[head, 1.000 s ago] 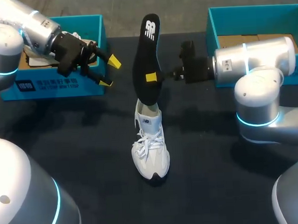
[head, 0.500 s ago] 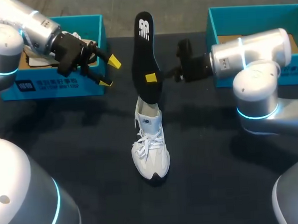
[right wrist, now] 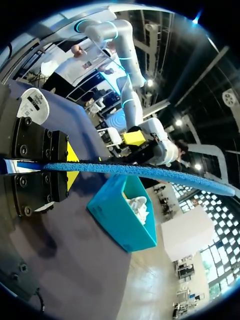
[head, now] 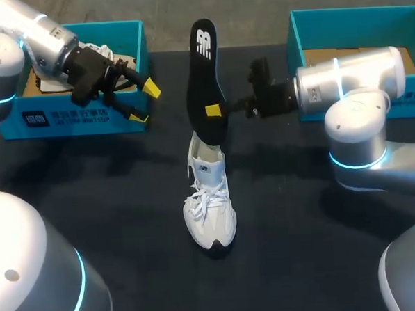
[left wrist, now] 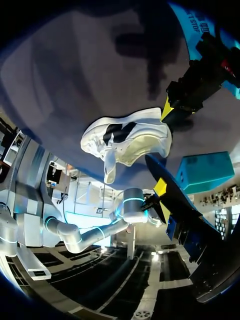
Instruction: Take the shoe out of the shoebox, open the shoe tongue, remove and reinsert the insole, then place the shoe into the shoebox
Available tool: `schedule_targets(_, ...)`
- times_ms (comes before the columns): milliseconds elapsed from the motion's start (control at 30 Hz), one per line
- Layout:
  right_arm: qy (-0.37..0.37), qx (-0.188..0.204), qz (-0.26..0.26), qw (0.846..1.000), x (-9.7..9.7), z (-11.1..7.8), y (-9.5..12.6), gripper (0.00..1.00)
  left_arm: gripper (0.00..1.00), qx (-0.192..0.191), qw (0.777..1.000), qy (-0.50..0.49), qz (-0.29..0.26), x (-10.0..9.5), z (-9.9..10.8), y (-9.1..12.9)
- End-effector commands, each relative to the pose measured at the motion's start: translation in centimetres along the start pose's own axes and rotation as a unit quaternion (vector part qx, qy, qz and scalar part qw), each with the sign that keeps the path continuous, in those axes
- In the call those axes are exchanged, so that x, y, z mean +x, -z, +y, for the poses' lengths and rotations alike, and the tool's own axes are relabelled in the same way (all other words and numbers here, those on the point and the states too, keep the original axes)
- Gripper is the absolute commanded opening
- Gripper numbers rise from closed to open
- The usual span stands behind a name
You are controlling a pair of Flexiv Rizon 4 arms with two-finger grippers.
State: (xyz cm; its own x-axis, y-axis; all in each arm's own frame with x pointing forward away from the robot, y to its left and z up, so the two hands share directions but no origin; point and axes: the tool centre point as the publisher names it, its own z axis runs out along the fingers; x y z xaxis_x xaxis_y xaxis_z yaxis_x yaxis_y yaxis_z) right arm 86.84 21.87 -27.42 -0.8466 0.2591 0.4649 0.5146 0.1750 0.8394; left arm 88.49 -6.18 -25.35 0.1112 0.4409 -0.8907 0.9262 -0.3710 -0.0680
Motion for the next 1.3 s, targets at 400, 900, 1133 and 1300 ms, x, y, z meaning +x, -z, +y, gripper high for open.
schedule_targets(400, 0.015, 0.002, 0.011, 1.000, -0.1, -0.9, -0.9, 0.00, 1.00, -0.008, 1.000, 0.006, 0.005, 0.2, -0.9, 0.4)
schedule_targets(900, 0.002, -0.002, 0.010, 1.000, -0.2, -2.3, -0.5, 0.00, 1.00, -0.008, 1.000, 0.006, 0.005, 0.2, -0.9, 0.4)
schedule_targets(1133, -0.002, -0.003, 0.011, 1.000, -0.3, -2.7, -0.5, 0.00, 1.00, -0.008, 1.000, 0.006, 0.005, 0.2, -0.9, 0.4)
schedule_targets(1300, 0.001, -0.004, 0.011, 1.000, -0.1, -2.3, -0.3, 0.00, 1.00, -0.008, 1.000, 0.006, 0.005, 0.2, -0.9, 0.4)
